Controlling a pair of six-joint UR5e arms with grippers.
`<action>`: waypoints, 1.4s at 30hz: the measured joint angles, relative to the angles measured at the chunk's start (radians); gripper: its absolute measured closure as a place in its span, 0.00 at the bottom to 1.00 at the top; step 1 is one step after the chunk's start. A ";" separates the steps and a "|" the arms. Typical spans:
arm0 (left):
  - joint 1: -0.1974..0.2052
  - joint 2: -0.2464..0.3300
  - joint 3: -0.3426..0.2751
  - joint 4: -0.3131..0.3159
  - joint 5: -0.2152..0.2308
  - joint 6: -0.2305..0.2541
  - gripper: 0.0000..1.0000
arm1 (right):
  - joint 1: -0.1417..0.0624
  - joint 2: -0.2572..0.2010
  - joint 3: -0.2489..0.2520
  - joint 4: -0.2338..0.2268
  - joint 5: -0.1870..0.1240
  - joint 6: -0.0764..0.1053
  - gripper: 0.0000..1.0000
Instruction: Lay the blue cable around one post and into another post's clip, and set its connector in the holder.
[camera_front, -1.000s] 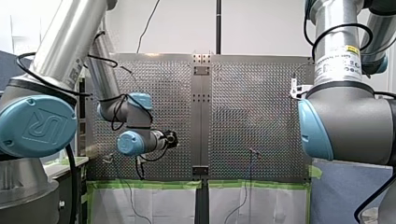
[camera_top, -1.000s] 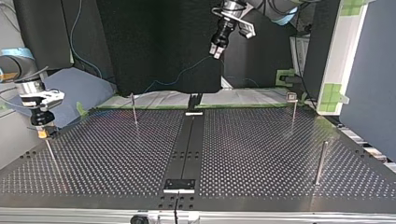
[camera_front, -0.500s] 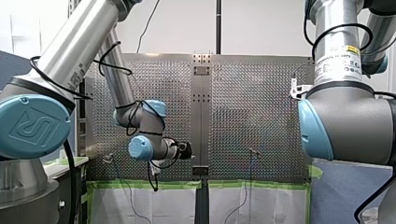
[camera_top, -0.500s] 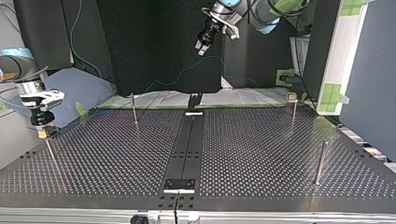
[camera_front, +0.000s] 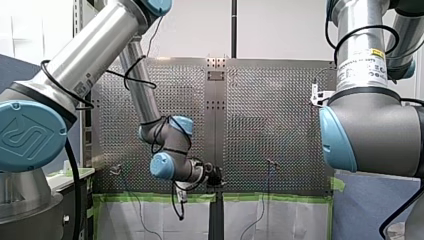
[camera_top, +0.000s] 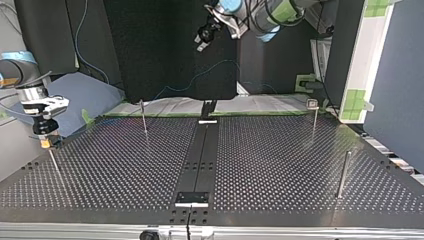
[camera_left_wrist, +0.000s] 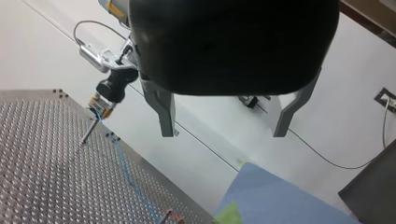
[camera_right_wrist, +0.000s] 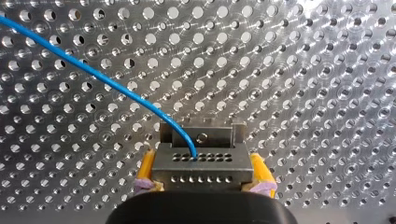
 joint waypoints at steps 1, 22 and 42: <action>-0.001 -0.010 0.010 -0.003 0.000 -0.010 0.00 | 0.000 0.000 0.000 0.000 0.000 0.000 1.00; 0.026 -0.183 0.183 -0.074 0.001 -0.183 0.00 | 0.000 0.000 0.000 0.000 0.000 0.000 1.00; -0.018 -0.344 0.344 -0.120 -0.040 -0.264 0.00 | 0.000 0.000 0.000 0.000 0.000 0.000 1.00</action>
